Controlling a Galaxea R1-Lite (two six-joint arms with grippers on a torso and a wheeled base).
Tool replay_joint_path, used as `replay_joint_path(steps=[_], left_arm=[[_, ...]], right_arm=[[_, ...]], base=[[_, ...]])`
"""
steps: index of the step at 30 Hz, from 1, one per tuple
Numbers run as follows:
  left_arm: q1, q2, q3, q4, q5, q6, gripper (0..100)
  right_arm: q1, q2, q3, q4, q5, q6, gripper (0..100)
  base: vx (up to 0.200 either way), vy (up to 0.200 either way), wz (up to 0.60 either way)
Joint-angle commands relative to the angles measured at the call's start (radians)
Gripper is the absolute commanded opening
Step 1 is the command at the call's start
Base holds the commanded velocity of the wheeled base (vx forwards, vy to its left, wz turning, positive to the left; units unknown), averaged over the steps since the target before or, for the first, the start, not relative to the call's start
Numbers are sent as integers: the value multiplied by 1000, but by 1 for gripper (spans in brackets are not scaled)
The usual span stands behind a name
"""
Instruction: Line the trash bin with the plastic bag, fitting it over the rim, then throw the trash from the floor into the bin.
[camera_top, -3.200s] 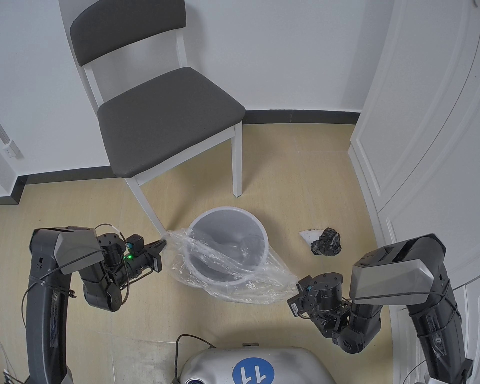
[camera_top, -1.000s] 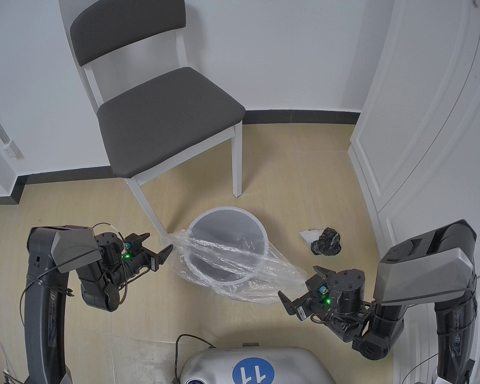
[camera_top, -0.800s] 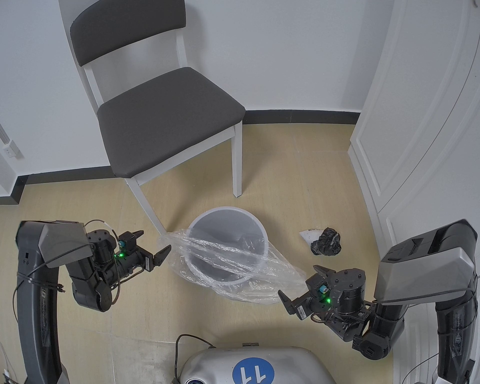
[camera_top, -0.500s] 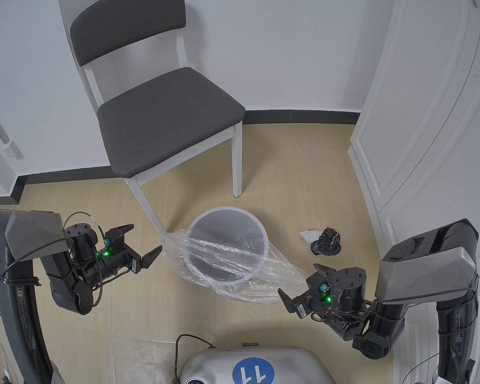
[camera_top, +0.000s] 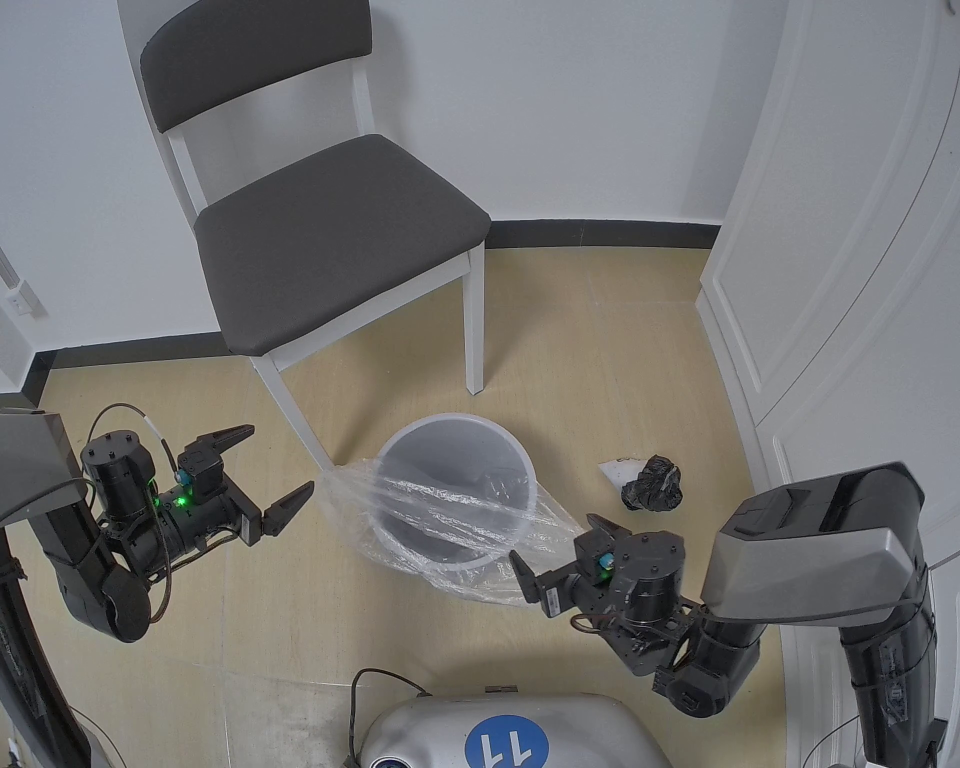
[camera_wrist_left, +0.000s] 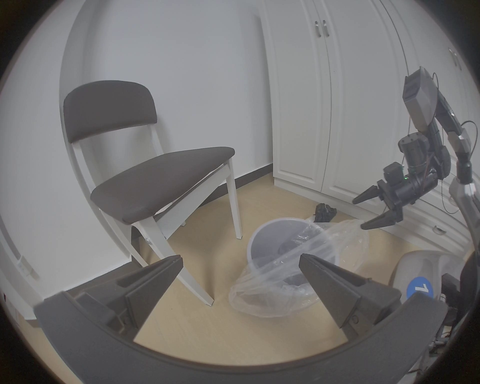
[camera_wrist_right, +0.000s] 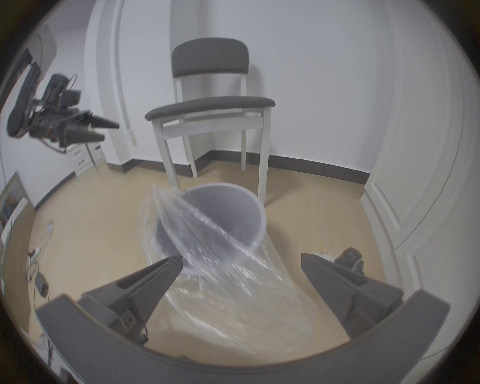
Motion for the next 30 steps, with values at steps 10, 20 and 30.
replay_joint_path(steps=[10,20,30], left_arm=[[-32,-18,49,-1,1,68,100],[-32,5,53,-1,1,102,100],[-32,17,58,-1,-1,108,100]], right_arm=[[49,135,-181,-18,-37,91,100],[37,195,-239,-18,-42,92,100],[36,249,-285,-18,-42,103,100]], base=[[0,0,0],[0,0,0],[0,0,0]])
